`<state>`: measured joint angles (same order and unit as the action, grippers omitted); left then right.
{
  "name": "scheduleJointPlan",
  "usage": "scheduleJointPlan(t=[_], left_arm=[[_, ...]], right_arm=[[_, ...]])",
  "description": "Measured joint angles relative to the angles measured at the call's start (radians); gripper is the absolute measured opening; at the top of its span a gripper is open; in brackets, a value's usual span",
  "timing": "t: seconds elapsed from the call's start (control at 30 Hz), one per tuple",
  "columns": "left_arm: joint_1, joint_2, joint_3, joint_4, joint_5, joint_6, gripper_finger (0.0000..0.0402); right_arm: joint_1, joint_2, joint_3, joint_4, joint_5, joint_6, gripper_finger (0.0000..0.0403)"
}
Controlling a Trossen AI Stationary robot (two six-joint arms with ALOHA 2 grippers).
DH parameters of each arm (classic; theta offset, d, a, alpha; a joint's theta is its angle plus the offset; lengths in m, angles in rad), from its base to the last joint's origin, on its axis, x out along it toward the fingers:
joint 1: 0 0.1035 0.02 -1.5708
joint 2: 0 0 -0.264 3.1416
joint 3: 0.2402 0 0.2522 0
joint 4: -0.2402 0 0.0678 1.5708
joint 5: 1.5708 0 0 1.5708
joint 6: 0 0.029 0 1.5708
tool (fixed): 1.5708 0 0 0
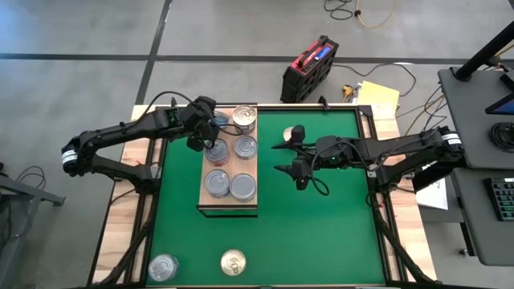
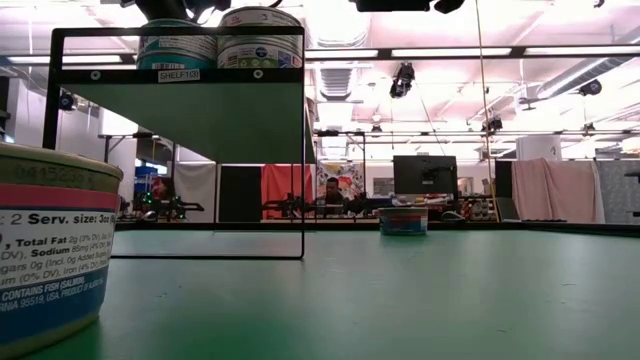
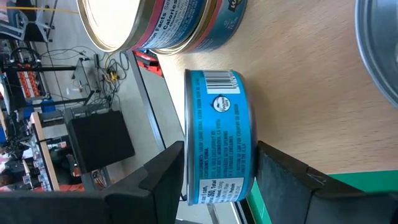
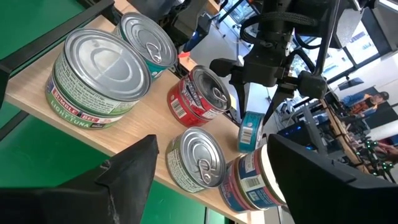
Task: Stack canned seafood by type on shelf
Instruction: Put the yellow and blue tuna can on the shelf
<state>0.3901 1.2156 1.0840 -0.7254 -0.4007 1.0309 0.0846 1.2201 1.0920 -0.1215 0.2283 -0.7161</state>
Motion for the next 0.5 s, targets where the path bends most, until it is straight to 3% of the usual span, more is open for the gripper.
scheduleJointPlan(t=[0.5], left_arm=[[0.000, 0.000, 0.000, 0.000, 0.000, 0.000, 0.0187]], right_arm=[[0.000, 0.000, 0.000, 0.000, 0.000, 0.001, 0.0281]])
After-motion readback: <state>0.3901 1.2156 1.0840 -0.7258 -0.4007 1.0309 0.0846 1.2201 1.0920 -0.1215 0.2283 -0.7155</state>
